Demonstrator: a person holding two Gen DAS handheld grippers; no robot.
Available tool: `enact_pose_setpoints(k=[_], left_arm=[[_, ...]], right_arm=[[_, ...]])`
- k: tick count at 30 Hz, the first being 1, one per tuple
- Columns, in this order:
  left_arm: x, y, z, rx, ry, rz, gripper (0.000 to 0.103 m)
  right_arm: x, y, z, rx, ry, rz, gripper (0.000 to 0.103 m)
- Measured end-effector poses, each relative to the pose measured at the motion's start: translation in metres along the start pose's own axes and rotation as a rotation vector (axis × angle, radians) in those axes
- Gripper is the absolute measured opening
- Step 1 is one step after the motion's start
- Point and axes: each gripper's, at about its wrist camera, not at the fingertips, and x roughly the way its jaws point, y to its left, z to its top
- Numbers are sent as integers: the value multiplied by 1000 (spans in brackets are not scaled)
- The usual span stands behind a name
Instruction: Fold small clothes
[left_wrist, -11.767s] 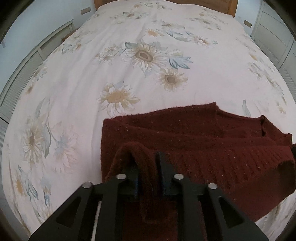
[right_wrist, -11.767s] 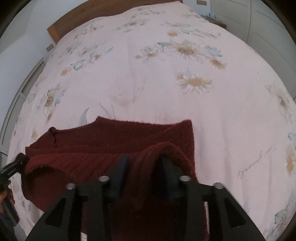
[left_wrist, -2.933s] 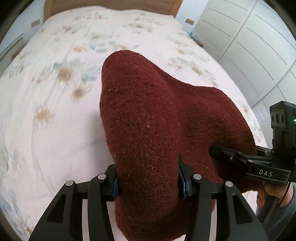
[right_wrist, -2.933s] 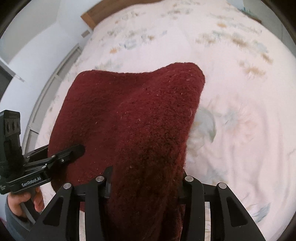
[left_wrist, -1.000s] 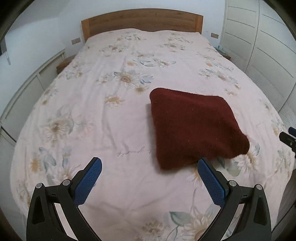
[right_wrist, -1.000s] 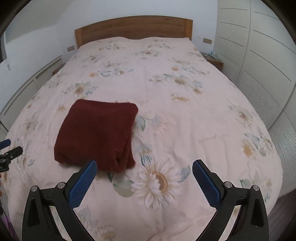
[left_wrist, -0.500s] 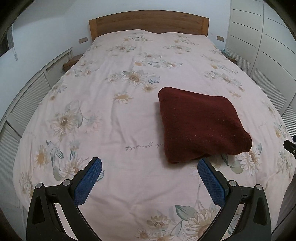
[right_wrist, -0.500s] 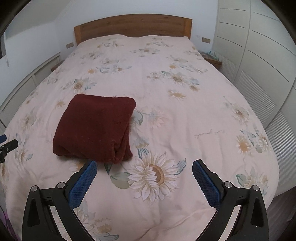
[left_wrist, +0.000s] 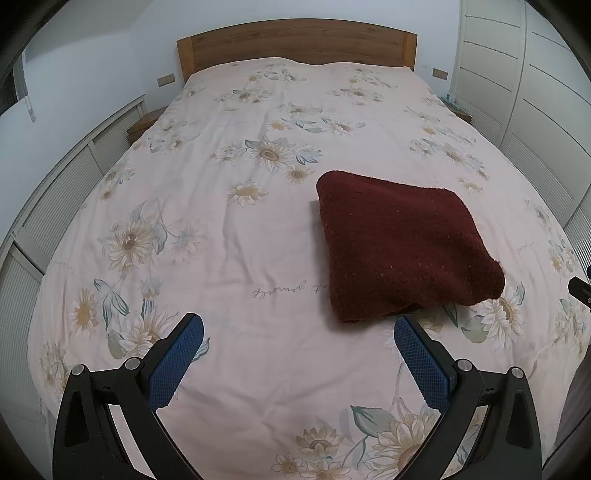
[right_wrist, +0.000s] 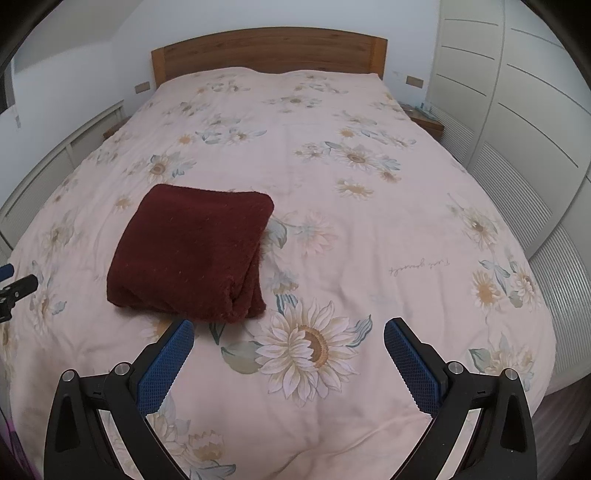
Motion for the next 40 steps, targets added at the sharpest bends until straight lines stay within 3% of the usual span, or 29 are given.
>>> enact_pose_setpoints(k=[40], left_arm=[[3,3,-3,55,11,-12,102]], right_arm=[[1,-4,-4,-27,21,4,103]])
